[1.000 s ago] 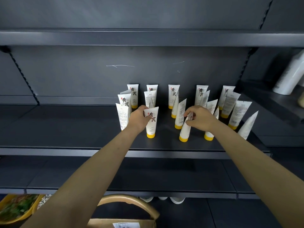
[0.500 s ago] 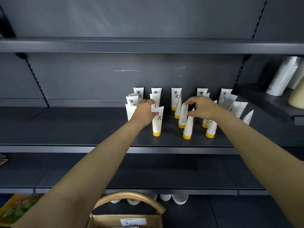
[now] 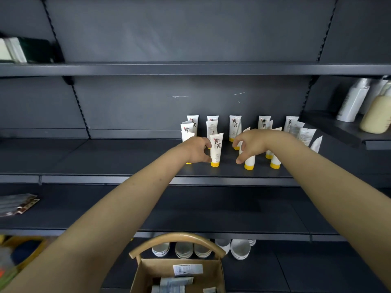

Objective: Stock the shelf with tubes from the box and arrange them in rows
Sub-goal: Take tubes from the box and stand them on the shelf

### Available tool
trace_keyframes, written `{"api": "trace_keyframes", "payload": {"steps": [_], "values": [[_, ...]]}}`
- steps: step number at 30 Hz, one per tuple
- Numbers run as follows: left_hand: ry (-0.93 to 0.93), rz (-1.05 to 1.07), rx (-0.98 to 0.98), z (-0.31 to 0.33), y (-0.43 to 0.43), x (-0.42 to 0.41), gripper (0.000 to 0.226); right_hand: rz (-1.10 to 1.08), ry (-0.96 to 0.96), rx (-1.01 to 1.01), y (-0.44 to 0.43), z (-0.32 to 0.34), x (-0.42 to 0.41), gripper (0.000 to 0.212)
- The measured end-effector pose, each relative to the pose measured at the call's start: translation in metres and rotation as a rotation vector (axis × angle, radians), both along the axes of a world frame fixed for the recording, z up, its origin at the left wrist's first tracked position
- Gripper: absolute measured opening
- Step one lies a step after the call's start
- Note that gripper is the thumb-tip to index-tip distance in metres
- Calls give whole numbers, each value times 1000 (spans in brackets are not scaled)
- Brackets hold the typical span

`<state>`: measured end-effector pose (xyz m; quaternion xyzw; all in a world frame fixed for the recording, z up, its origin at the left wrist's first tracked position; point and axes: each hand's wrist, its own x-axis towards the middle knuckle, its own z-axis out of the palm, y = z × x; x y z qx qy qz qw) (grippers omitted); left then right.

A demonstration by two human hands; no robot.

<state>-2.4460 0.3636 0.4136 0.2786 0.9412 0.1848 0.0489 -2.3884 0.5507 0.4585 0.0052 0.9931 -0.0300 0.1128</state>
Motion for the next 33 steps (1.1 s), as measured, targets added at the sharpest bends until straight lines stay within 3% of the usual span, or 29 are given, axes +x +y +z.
{"api": "trace_keyframes", "payload": {"steps": [4, 11, 24, 33], "values": [[-37, 4, -109, 13, -16, 21, 58, 48, -39, 68, -15, 9, 15, 68], [-65, 60, -111, 8, -39, 56, 56, 134, -62, 57, -28, -4, 44, 71], [-354, 125, -233, -86, -64, 134, 53, 281, -265, 14, -34, -100, 103, 70], [-420, 126, -219, -122, -94, 120, 51, 243, -339, -62, -54, -140, 93, 66]]}}
